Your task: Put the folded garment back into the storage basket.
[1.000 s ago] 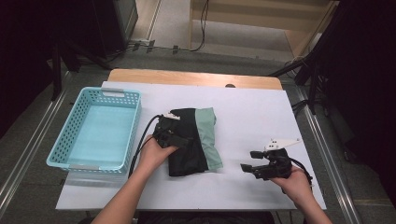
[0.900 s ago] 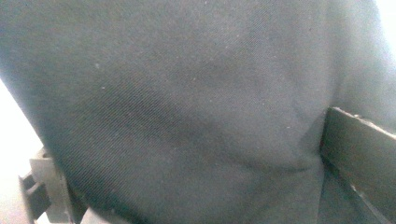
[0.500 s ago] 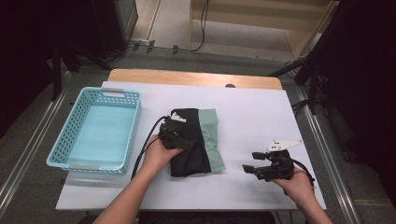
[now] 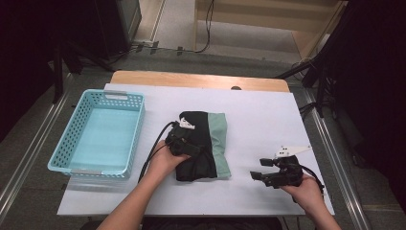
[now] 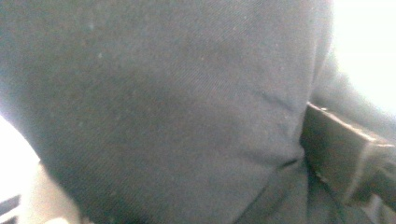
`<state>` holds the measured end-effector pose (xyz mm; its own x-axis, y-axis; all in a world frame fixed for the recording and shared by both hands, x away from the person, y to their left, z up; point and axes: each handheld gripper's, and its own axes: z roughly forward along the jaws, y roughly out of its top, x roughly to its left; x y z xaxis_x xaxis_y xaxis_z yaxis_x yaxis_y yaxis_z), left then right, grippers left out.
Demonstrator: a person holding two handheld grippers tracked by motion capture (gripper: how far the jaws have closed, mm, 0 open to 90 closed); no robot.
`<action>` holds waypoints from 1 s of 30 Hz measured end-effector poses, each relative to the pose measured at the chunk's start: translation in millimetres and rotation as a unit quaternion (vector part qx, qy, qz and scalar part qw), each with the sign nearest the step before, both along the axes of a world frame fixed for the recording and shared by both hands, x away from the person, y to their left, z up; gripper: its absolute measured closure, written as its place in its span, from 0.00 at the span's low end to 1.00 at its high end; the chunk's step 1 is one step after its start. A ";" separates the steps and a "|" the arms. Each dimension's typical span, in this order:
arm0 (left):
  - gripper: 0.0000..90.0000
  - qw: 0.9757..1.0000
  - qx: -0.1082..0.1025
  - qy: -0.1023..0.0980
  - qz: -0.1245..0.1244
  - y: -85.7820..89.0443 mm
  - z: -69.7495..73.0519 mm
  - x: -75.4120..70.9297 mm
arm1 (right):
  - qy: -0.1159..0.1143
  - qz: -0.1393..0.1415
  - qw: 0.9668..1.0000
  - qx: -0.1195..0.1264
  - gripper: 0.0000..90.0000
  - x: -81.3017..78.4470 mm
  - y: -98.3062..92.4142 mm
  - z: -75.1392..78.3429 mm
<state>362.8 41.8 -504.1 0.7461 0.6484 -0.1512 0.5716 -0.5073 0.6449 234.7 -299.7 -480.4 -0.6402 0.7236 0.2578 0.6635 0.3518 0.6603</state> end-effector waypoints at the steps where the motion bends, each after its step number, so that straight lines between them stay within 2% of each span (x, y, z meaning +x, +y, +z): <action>1: 0.24 1.000 -0.003 0.002 0.000 -0.1 0.2 -0.6 | 0.000 0.000 1.000 0.000 0.29 -0.1 -0.1 -0.2; 5: 0.38 1.000 -0.013 0.014 -0.007 -0.1 1.4 -1.9 | 0.003 0.000 1.000 -0.001 0.29 0.0 1.0 -1.7; 9: 0.44 1.000 -0.017 0.020 -0.006 -0.3 2.0 -2.4 | 0.006 0.002 1.000 -0.004 0.29 0.9 2.0 -3.9; 15: 0.61 0.999 -0.026 0.035 -0.012 0.7 4.6 -1.4 | 0.011 0.003 1.000 -0.006 0.29 2.3 2.4 -6.5; 20: 0.68 0.998 -0.037 0.042 -0.015 1.8 6.8 -0.8 | 0.017 0.010 1.000 -0.009 0.29 3.2 5.3 -9.2; 25: 0.73 0.995 -0.061 0.076 -0.012 5.7 9.3 7.3 | 0.018 0.013 1.000 -0.008 0.29 3.6 6.3 -10.4; 30: 0.74 0.993 -0.072 0.089 -0.010 7.5 13.9 10.1 | 0.019 0.015 1.000 -0.009 0.29 3.1 7.3 -10.8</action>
<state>372.9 49.3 -490.2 0.7120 0.5957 -0.3717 0.6735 -0.4296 0.6016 237.8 -292.3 -491.2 -0.6516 0.7092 0.2690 0.6766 0.3830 0.6289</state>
